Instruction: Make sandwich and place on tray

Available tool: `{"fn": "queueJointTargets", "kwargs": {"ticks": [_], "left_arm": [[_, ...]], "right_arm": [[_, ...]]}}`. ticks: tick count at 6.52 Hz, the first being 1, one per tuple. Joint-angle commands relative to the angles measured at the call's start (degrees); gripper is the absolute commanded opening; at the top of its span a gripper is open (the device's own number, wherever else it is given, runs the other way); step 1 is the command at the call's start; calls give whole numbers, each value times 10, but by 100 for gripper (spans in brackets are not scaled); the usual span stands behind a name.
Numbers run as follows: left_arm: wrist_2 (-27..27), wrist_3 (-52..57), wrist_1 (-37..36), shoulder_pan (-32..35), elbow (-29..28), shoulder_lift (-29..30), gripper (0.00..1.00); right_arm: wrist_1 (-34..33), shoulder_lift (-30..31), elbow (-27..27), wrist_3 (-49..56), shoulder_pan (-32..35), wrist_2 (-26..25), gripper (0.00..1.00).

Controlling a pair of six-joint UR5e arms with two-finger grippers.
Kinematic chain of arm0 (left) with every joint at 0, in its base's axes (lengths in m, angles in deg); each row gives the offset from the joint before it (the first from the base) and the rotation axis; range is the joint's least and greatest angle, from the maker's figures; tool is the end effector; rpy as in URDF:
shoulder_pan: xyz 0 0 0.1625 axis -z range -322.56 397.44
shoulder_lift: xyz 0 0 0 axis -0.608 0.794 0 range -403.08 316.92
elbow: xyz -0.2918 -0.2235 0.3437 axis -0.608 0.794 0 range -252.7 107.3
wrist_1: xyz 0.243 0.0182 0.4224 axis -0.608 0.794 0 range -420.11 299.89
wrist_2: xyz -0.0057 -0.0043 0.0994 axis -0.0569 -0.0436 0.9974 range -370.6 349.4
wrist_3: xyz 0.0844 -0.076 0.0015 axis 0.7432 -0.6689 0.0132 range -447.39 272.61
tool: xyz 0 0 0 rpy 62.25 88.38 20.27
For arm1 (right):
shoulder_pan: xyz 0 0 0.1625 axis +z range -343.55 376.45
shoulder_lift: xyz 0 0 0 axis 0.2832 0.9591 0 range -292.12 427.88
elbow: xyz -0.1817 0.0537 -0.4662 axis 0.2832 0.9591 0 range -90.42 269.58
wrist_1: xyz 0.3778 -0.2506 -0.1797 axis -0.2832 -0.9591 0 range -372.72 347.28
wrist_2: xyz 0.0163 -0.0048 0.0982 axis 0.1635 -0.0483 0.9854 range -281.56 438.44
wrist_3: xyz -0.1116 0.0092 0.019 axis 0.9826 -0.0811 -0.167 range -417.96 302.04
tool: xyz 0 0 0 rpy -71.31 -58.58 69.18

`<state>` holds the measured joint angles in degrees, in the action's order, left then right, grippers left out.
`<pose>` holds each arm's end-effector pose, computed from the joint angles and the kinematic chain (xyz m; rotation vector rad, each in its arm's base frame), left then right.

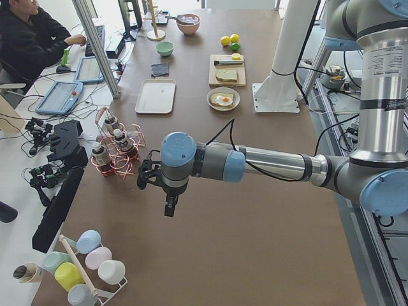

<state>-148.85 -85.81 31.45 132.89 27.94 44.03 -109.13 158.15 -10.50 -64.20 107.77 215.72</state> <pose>-0.1005 -0.5429 0.6603 0.2040 0.8292 0.0051 0.0628 -0.5627 0.6567 0.0205 -0.8270 0.0999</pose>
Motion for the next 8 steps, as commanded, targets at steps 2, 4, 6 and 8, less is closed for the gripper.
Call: {"fn": "queueJointTargets", "kwargs": {"ticks": [2,4,6,8], "left_arm": [[0,2,0,0,-2,-2,98],[-1,4,0,0,-2,-2,98],[-1,1,0,-1,0,0,98],[-1,2,0,0,0,-4,98]], "right_arm": [[3,-3,-3,0,-1,0,100],[11,-4,1,0,-1,0,100],[11,-5,0,1,-1,0,100],[11,-5,-4,1,-4,2,100]]}}
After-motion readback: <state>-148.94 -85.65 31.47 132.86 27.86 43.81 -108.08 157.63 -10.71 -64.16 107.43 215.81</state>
